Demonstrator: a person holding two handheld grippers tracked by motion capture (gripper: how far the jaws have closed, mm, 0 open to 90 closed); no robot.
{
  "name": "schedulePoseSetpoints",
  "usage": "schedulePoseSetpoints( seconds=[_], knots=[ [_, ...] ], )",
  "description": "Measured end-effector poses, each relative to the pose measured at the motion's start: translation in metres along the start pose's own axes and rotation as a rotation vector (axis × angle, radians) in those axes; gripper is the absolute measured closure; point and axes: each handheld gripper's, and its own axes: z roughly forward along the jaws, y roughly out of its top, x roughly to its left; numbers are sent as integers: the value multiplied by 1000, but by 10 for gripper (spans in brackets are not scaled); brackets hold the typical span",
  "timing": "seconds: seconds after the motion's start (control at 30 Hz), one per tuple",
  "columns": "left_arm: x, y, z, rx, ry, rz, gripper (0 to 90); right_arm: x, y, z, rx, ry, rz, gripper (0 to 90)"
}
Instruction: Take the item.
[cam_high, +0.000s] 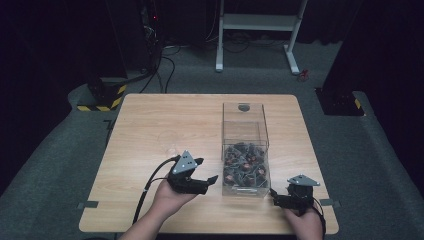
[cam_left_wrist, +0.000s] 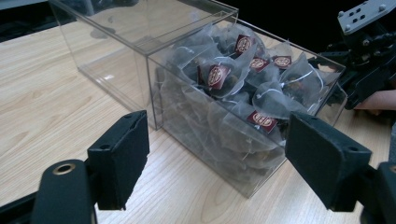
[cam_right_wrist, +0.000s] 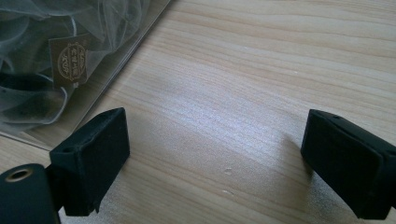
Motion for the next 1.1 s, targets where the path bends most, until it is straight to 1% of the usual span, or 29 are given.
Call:
schedulePoseSetpoints(
  seconds=[0.03,0.1,0.47,0.5,0.87,1.0,1.07,1.1],
  knots=[
    [-2,0,1,-2,-6,-13,228,0,0,0,0,0,0,77],
    [-3,1,4,1,-10,-10,229,0,0,0,0,0,0,77],
    [-6,8,12,9,-26,25,260,0,0,0,0,0,0,77],
    [-7,9,13,2,-28,14,268,0,0,0,0,0,0,78],
    [-8,11,24,-4,-40,7,345,0,0,0,0,0,0,77],
    [-9,13,27,-5,-45,12,380,0,0,0,0,0,0,77],
    [-10,14,28,-3,-41,22,408,0,0,0,0,0,0,78],
    [-11,15,29,-3,-41,27,408,0,0,0,0,0,0,78]
  ],
)
